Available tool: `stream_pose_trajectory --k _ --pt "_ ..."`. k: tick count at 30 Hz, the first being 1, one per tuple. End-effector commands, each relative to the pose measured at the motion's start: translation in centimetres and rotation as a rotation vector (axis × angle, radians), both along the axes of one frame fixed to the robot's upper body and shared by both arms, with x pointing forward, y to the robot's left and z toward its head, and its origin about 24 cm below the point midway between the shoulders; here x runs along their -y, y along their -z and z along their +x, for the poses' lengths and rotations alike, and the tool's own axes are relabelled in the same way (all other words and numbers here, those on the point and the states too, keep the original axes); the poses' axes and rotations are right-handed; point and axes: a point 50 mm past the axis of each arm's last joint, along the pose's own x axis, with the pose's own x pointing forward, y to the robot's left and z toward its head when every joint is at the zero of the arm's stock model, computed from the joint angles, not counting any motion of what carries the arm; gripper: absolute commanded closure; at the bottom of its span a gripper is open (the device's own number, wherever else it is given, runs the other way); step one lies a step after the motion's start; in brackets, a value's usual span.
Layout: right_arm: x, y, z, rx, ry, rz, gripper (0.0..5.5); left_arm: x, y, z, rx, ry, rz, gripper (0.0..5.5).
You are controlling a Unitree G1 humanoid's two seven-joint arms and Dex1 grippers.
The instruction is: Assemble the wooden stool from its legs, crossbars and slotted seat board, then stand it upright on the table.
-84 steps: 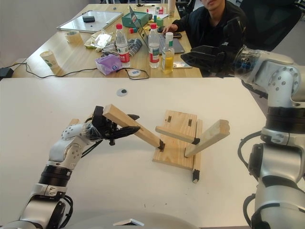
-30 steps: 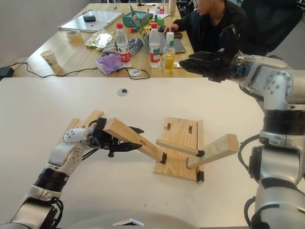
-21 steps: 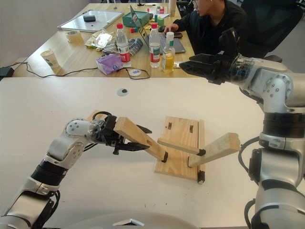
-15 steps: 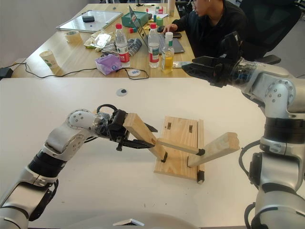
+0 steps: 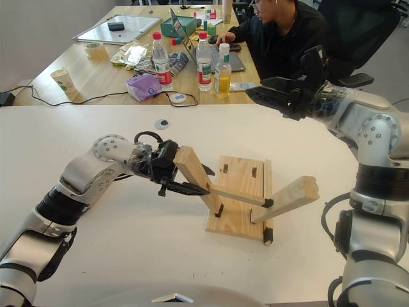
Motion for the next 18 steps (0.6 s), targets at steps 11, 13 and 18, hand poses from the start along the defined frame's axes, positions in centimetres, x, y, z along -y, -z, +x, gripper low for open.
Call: stream_pose_trajectory --k 11,13,18 --pt "0.0 0.7 -1.0 -0.012 0.013 0.037 1.88 -4.1 9.7 -1.0 -0.240 -0.130 0.647 3.47" --pt "0.2 0.9 -1.2 -0.011 0.026 0.042 1.88 -3.6 9.7 -0.8 -0.219 -0.102 0.675 3.47" --pt "0.4 1.4 -1.9 -0.004 0.063 0.058 1.88 -2.8 10.1 -0.2 -0.185 -0.048 0.767 3.47"
